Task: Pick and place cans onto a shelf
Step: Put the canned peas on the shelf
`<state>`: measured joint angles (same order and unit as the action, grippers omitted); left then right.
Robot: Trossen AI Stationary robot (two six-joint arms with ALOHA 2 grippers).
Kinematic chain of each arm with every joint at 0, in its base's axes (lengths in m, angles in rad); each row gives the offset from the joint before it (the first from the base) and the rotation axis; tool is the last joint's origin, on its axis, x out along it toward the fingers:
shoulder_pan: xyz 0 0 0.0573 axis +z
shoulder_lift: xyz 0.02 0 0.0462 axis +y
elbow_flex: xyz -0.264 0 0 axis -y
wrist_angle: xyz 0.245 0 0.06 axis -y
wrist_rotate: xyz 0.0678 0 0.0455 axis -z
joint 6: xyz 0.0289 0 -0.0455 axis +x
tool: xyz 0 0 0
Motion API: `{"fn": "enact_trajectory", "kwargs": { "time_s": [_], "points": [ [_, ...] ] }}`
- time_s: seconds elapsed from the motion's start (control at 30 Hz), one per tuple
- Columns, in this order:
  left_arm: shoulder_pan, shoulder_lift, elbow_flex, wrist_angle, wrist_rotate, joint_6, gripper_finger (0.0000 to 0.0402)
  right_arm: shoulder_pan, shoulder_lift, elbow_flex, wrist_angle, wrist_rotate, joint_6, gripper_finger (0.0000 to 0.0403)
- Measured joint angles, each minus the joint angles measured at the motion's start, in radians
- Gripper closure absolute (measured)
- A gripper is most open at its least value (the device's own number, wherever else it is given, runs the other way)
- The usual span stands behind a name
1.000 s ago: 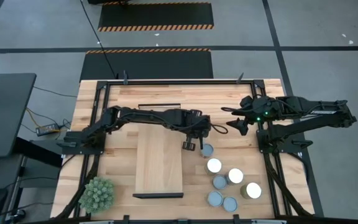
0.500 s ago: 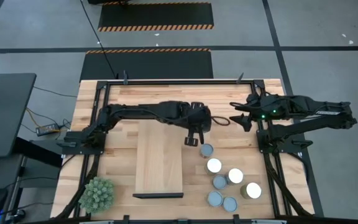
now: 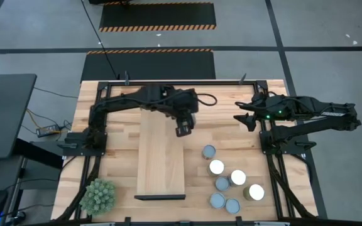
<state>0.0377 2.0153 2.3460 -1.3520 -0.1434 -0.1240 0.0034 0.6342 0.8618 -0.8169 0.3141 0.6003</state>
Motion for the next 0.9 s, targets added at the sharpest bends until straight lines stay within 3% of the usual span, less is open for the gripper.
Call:
{"fn": "enact_trajectory", "kwargs": {
  "time_s": [0.3,0.4,0.67,0.9],
  "points": [
    [0.005,-0.070,-0.002,-0.229,0.004,-0.315,0.0401,0.000,0.001,0.000,0.008,0.008,-0.021,0.0054],
    [0.006,-0.067,-0.031,-0.224,0.028,-0.402,0.0401,0.000,0.004,0.000,0.027,0.022,-0.028,0.0054],
    [0.003,-0.030,-0.031,-0.218,-0.045,-0.512,0.0401,0.000,0.017,0.001,0.039,0.022,-0.017,0.0054],
    [-0.010,-0.080,-0.030,-0.219,-0.148,-0.548,0.0401,0.000,0.020,0.001,0.038,0.006,-0.017,0.0054]
  ]
}}
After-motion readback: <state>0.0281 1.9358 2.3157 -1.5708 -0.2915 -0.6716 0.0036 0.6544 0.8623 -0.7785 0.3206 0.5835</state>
